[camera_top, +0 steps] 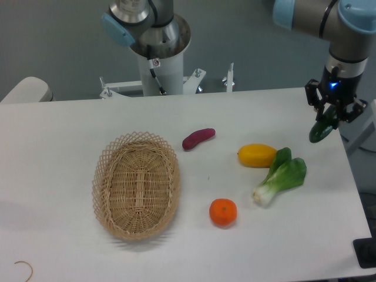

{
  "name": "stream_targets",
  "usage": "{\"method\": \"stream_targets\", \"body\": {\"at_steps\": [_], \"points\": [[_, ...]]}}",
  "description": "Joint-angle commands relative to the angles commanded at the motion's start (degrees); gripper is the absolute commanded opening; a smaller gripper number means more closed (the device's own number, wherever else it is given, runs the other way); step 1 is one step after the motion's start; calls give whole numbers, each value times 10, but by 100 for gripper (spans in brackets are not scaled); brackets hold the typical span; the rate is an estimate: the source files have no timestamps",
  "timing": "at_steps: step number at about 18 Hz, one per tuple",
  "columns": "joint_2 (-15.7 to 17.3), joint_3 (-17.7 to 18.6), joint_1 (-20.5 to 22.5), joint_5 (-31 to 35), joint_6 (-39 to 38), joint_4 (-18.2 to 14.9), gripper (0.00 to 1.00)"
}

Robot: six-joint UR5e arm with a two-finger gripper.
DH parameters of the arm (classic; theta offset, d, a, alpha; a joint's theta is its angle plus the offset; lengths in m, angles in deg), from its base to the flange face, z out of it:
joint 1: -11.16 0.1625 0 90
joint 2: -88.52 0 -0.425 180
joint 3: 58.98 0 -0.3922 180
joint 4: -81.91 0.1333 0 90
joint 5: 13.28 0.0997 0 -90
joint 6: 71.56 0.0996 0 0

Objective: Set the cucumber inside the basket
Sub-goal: 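Lift the green cucumber held in the gripper off the table, then carry the cucumber across the table over the wicker basket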

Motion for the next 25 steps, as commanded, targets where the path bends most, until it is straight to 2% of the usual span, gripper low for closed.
{"method": "stream_targets", "body": {"at_steps": [8,11,14,17,21,23,25], "points": [[-4,13,-3,1,-1,6,7],[-8,11,-11,0,-33,7,7],[-9,10,-48,1,-92,22,7],[-8,17,-104,4,-182,40,7],[1,20,-174,6,-281,40,7],[22,41,-205,4,-330,40,7],[53,83,-231,-1,-363,41,7]]}}
